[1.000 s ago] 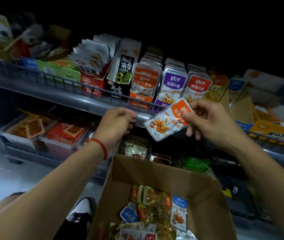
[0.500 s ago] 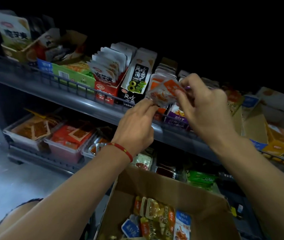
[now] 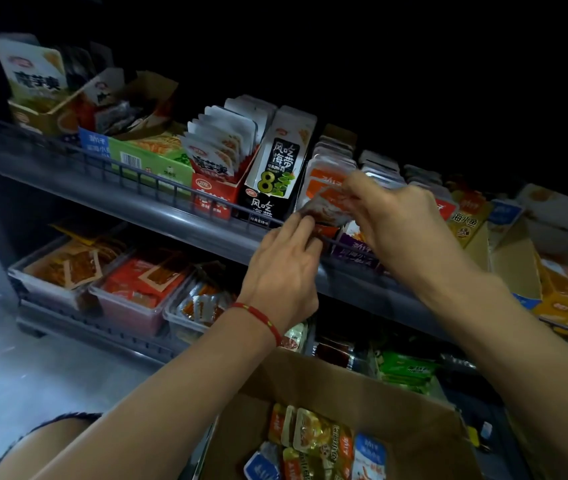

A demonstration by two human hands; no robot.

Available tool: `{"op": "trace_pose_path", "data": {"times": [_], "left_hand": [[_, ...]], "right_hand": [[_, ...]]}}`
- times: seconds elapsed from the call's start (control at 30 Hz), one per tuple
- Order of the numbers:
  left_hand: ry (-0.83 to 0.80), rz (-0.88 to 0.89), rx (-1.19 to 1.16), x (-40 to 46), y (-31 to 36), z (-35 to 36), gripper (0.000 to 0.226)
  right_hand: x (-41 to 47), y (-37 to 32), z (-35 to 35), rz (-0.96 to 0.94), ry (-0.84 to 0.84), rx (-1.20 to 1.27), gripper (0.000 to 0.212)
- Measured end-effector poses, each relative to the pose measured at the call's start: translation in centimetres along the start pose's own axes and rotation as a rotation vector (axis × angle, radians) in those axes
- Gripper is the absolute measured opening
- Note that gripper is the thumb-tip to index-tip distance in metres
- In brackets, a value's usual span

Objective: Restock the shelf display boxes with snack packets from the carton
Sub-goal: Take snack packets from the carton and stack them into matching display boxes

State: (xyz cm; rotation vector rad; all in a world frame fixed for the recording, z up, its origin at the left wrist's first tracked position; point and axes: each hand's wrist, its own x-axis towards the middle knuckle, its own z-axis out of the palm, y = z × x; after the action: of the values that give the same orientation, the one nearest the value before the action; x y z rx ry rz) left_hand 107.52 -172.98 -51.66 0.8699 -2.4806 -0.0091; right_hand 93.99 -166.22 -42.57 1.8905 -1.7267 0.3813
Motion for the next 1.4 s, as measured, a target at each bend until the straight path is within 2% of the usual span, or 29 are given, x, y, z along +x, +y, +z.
{"op": "trace_pose_path", "data": {"times": [0.07, 0.3, 0.4, 0.57, 0.83, 0.97, 1.17, 1.4], "left_hand": [[-0.004, 0.011, -0.005, -0.1, 0.2, 0.1, 0.036], [0.02, 0.028, -0.038, -0.1, 0.1, 0.1, 0.026], [0.015, 0.028, -0.031, 0.0, 0.0, 0.3, 0.03], [0.044, 0.036, -0.061, 0.5, -0.4, 0.5, 0.044], [0.062, 0.038, -0.087, 1.0, -0.8, 0.8, 0.048], [0.07, 0.05, -0.042, 1.4, -1.0, 0.6, 0.048], [0.075, 0.017, 0.019, 1.6, -1.6, 0.1, 0.042], [0.103, 0.017, 0.048, 1.7, -2.3, -0.4, 0.039]], "right_hand": [[0.6, -0.2, 0.0, 0.007, -0.04, -0.006, 0.032], [3.4, -0.2, 1.6, 0.083, -0.071, 0.021, 0.016], [3.0, -0.1, 1.9, 0.109, 0.004, -0.018, 0.02], [1.8, 0.3, 2.0, 0.125, 0.183, 0.051, 0.022], [2.4, 1.0, 2.3, 0.24, 0.161, 0.168, 0.016], [1.1, 1.4, 1.3, 0.351, 0.228, 0.222, 0.013], [-1.1, 0.8, 3.3, 0.433, 0.059, 0.261, 0.003], [-1.6, 0.5, 4.2, 0.395, 0.052, 0.28, 0.01]]}}
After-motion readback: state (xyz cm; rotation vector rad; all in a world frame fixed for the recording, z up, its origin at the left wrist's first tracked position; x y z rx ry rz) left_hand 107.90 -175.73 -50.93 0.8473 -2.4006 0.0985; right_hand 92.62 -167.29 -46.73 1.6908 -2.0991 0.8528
